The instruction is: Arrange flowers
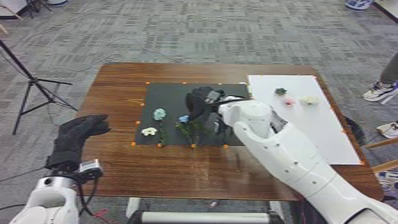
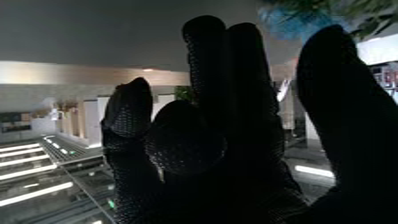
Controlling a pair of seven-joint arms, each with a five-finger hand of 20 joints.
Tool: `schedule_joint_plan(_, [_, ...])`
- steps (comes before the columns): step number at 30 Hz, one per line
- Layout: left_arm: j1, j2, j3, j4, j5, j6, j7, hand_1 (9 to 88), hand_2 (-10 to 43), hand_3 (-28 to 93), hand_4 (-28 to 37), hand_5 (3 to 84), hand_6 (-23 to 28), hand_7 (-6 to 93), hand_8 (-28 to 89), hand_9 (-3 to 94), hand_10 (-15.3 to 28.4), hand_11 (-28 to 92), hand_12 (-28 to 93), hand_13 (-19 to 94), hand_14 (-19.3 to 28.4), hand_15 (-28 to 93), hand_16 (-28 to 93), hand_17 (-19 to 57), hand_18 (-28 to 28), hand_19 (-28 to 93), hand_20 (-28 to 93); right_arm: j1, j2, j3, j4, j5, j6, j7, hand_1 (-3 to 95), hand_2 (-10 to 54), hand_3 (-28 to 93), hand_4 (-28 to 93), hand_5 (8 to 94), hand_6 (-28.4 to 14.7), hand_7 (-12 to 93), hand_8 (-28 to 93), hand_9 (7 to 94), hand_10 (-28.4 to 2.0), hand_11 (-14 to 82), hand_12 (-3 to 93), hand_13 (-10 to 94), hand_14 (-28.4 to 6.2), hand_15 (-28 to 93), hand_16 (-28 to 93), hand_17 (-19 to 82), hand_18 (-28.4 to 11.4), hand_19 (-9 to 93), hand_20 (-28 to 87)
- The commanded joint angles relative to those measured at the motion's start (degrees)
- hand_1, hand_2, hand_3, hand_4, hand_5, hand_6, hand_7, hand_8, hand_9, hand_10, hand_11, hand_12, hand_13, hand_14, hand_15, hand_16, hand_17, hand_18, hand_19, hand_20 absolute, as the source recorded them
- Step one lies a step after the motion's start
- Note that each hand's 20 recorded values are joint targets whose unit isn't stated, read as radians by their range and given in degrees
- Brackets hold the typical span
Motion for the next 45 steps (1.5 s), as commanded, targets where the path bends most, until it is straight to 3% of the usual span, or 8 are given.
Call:
schedule_joint_plan(1, [1.3,-0.81,-0.02,-0.68,-0.03,0.36,-0.42,34.5,8.2,67,-22.5,55.4,1.9,24.2,-9,57.4,13.3,29,14,46,17.6,45,-2,5.3,14.3,26,25,2.7,1.9,0.3,-3.4,2.6,-1.3,1.2,37.4,-9.5,66,-18,65.6,2.3,30,-1,76.1,-10.2,18.7,17.7,77,-8.0,81,29,37,-23.0,78,48])
schedule_joint_plan(7, [1.0,-0.59,0.35,-0.57,-0.11,0.16,-0.43,34.5,8.1,67,-22.6,55.3,1.9,24.3,-9,57.4,13.3,29,14,46,17.6,45,-2,5.4,14.3,26,25,3.0,6.0,2.5,-8.7,7.1,-2.1,3.4,35.2,-9.5,67,-18,64.8,2.6,29,-9,74.6,-10.6,18.5,17.5,76,-8.3,81,29,36,-23.3,78,48])
schedule_joint_plan(14, [2.8,-0.68,-0.81,-1.13,-0.24,0.43,-0.13,34.6,8.2,67,-22.5,55.3,1.9,24.2,-9,57.5,13.1,29,14,46,17.5,45,-2,5.4,14.2,26,25,0.0,14.3,7.8,-16.0,13.1,-1.7,6.2,33.5,-9.5,68,-17,63.1,2.3,29,-14,72.1,-11.2,17.7,17.6,72,-9.1,74,27,33,-23.2,75,48])
schedule_joint_plan(17, [2.7,-0.87,-0.84,-1.10,-0.37,0.67,-0.19,34.6,8.1,67,-22.4,55.4,1.9,24.2,-9,57.5,13.1,30,14,46,17.5,45,-2,5.4,14.3,26,25,-0.4,14.7,9.2,-15.7,15.4,-2.5,7.1,33.1,-9.5,68,-17,62.7,2.2,28,-14,71.4,-11.4,17.4,17.6,72,-9.0,73,27,33,-23.3,75,48])
schedule_joint_plan(23, [1.2,-0.47,0.56,-0.54,0.10,-0.36,-0.21,34.6,8.1,67,-22.4,55.4,1.9,24.1,-9,57.5,13.2,30,14,46,17.6,45,-2,5.4,14.3,26,25,-1.9,17.1,10.8,-15.8,12.4,-1.3,5.9,33.1,-9.5,67,-17,62.5,2.1,28,-14,71.1,-11.5,17.4,17.5,72,-8.9,72,27,33,-23.4,75,49])
schedule_joint_plan(28, [1.7,-0.37,0.01,-0.74,-0.11,0.02,-0.01,34.6,8.1,67,-22.4,55.4,1.8,24.3,-9,57.5,13.2,30,14,46,17.6,45,-2,5.4,14.3,26,25,-4.5,21.5,12.5,-14.3,7.7,2.6,6.1,33.7,-9.5,68,-17,62.1,2.2,28,-14,70.7,-11.2,17.4,17.5,71,-9.2,71,27,32,-23.3,74,48])
schedule_joint_plan(38, [2.9,-0.32,-0.90,-1.07,-0.17,0.34,0.01,34.7,7.9,67,-22.3,55.4,1.9,24.2,-9,57.5,13.2,29,14,46,17.5,45,-2,5.4,14.3,26,25,-14.1,24.5,24.8,-10.5,7.6,7.0,9.1,28.3,-9.5,67,-22,51.4,0.0,28,-13,62.5,-11.6,17.1,17.7,67,-9.9,70,27,30,-23.4,72,49])
schedule_joint_plan(45, [2.2,-0.37,-0.24,-0.93,-0.20,0.26,0.39,34.7,7.9,67,-22.4,55.4,1.9,24.2,-9,57.4,13.2,29,14,46,17.5,45,-2,5.3,14.3,26,25,-15.3,23.5,26.4,-7.9,6.8,9.6,9.5,28.5,-9.5,67,-23,50.8,-0.4,28,-12,62.5,-12.0,17.3,17.7,67,-10.6,71,26,30,-23.7,72,49])
